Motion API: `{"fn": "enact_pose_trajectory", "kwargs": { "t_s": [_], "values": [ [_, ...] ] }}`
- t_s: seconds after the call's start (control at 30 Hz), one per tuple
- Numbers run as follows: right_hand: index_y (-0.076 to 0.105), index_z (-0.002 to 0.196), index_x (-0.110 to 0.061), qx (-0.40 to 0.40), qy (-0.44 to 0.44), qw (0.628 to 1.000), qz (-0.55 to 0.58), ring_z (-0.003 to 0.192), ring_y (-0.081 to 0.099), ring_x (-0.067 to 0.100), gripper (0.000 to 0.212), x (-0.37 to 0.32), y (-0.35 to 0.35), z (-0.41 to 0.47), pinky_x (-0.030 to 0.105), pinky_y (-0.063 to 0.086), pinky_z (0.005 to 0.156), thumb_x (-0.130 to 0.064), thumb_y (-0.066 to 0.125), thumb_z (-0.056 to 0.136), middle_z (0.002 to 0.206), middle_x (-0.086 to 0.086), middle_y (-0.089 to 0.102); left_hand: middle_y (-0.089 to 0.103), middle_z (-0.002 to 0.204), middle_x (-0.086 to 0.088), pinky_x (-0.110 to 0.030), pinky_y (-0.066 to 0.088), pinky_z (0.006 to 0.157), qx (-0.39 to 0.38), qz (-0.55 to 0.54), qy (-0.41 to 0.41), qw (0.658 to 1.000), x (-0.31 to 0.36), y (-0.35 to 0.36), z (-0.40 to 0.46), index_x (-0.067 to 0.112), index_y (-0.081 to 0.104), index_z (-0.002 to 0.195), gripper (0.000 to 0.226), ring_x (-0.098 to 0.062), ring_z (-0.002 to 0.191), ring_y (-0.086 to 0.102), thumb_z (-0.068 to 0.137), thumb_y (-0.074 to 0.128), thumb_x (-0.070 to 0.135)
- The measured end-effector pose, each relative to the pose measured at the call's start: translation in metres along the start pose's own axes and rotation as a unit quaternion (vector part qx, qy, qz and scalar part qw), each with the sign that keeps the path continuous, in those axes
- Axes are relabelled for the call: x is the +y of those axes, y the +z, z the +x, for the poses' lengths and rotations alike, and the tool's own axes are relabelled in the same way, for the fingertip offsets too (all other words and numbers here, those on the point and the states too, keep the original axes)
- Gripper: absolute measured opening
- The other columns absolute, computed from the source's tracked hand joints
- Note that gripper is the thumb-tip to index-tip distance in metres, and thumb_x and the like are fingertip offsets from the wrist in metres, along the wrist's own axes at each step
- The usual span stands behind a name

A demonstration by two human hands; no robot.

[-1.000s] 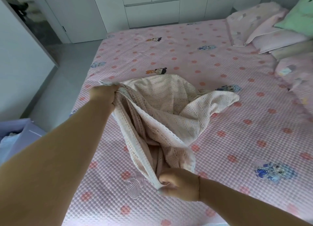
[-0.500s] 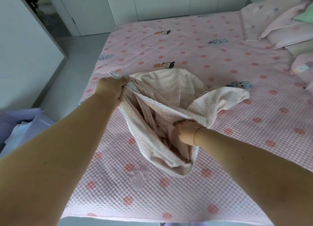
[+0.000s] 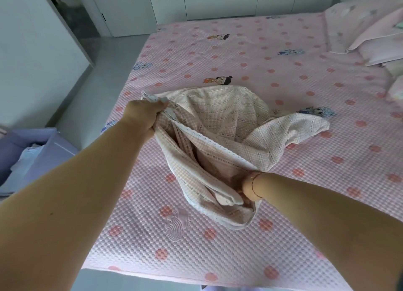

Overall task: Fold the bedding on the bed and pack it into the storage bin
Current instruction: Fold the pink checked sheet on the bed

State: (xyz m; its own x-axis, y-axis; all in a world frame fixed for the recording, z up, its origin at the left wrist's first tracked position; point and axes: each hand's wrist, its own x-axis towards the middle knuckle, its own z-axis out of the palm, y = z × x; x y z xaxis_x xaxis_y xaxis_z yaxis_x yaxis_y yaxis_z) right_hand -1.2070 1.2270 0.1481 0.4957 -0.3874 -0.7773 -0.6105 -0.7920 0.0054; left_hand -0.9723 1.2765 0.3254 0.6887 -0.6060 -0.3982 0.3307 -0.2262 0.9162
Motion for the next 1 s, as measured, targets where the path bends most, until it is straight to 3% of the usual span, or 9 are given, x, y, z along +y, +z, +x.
{"fn": "enact_pose_trajectory", "kwargs": {
  "t_s": [0.1, 0.17, 0.3, 0.43, 0.57, 0.7, 0.8, 0.87, 1.0],
  "values": [
    [0.046, 0.136, -0.017, 0.072, 0.019, 0.993, 0.088, 0.121, 0.051, 0.026, 0.048, 0.01, 0.008, 0.001, 0.032, 0.045, 0.091, -0.028, 0.06, 0.091, 0.129, 0.006, 0.052, 0.071, 0.077, -0.012, -0.027, 0.057, 0.054, 0.004, -0.008, -0.011, 1.0, -0.004, -0.002, -0.001, 0.0, 0.061, 0.077, 0.017, -0.019, 0.063, 0.072, 0.079, 0.076, 0.006],
    [0.044, 0.137, -0.018, 0.124, 0.047, 0.968, 0.214, 0.127, 0.044, 0.031, 0.051, 0.012, 0.007, 0.001, 0.038, 0.038, 0.101, -0.021, 0.06, 0.089, 0.138, 0.01, 0.043, 0.072, 0.074, -0.011, -0.027, 0.056, 0.053, 0.007, -0.018, -0.018, 1.0, -0.006, -0.003, 0.0, -0.001, 0.062, 0.079, 0.016, -0.018, 0.063, 0.072, 0.079, 0.076, 0.006],
    [0.049, 0.134, -0.008, 0.022, 0.07, 0.933, 0.353, 0.106, 0.048, 0.022, 0.038, -0.005, 0.02, 0.003, 0.037, 0.037, 0.105, -0.019, 0.042, 0.098, 0.114, 0.007, 0.049, 0.073, 0.078, -0.012, -0.027, 0.057, 0.056, 0.016, -0.027, -0.025, 0.999, -0.009, -0.006, 0.0, -0.005, 0.065, 0.089, 0.018, -0.017, 0.064, 0.072, 0.078, 0.077, 0.005],
    [0.067, 0.088, -0.005, -0.068, 0.071, 0.804, 0.587, 0.059, 0.062, 0.015, 0.023, -0.006, 0.03, 0.004, 0.031, 0.053, 0.071, -0.005, 0.045, 0.09, 0.065, 0.005, 0.066, 0.072, 0.085, -0.014, -0.028, 0.058, 0.058, 0.023, -0.033, -0.027, 0.999, -0.011, -0.011, 0.001, -0.007, 0.066, 0.098, 0.024, -0.019, 0.067, 0.073, 0.079, 0.076, 0.003],
    [0.076, 0.088, -0.009, 0.037, -0.016, 0.727, 0.685, 0.079, 0.069, 0.017, 0.022, -0.03, 0.009, -0.002, 0.032, 0.056, 0.084, -0.001, 0.055, 0.087, 0.089, 0.007, 0.073, 0.073, 0.081, -0.013, -0.031, 0.059, 0.06, 0.008, -0.039, -0.035, 0.999, -0.013, -0.006, -0.003, -0.009, 0.066, 0.104, 0.029, -0.021, 0.071, 0.074, 0.08, 0.075, 0.003],
    [0.059, 0.124, -0.012, 0.056, -0.079, 0.713, 0.694, 0.123, 0.05, 0.023, 0.03, -0.065, -0.017, 0.013, 0.031, 0.034, 0.11, -0.014, 0.049, 0.096, 0.135, 0.01, 0.054, 0.073, 0.091, -0.016, -0.034, 0.059, 0.063, -0.039, -0.029, -0.04, 0.998, -0.014, 0.004, -0.013, -0.009, 0.063, 0.105, 0.027, -0.025, 0.079, 0.074, 0.083, 0.072, 0.003],
    [0.061, 0.115, -0.016, 0.114, -0.115, 0.776, 0.609, 0.108, 0.055, 0.018, 0.022, -0.062, -0.029, 0.017, 0.03, 0.038, 0.103, -0.022, 0.052, 0.096, 0.12, 0.005, 0.061, 0.074, 0.092, -0.017, -0.037, 0.059, 0.066, -0.061, -0.023, -0.041, 0.997, -0.01, 0.006, -0.016, -0.009, 0.063, 0.102, 0.022, -0.027, 0.083, 0.073, 0.084, 0.069, 0.002],
    [0.059, 0.126, -0.02, 0.107, -0.087, 0.78, 0.61, 0.114, 0.051, 0.015, 0.034, -0.055, -0.043, 0.014, 0.026, 0.037, 0.103, -0.032, 0.051, 0.096, 0.127, -0.002, 0.057, 0.074, 0.091, -0.017, -0.038, 0.059, 0.067, -0.072, -0.027, -0.048, 0.996, -0.007, 0.002, -0.015, -0.01, 0.063, 0.102, 0.022, -0.027, 0.083, 0.073, 0.084, 0.069, 0.001],
    [0.052, 0.135, -0.011, 0.022, -0.124, 0.755, 0.643, 0.111, 0.056, 0.02, 0.038, -0.029, -0.057, 0.019, 0.027, 0.048, 0.095, -0.016, 0.042, 0.099, 0.131, 0.009, 0.057, 0.072, 0.1, -0.018, -0.037, 0.06, 0.067, -0.117, -0.019, -0.078, 0.99, -0.006, -0.01, -0.011, -0.009, 0.062, 0.105, 0.026, -0.027, 0.087, 0.073, 0.083, 0.068, 0.003]
  ]
}}
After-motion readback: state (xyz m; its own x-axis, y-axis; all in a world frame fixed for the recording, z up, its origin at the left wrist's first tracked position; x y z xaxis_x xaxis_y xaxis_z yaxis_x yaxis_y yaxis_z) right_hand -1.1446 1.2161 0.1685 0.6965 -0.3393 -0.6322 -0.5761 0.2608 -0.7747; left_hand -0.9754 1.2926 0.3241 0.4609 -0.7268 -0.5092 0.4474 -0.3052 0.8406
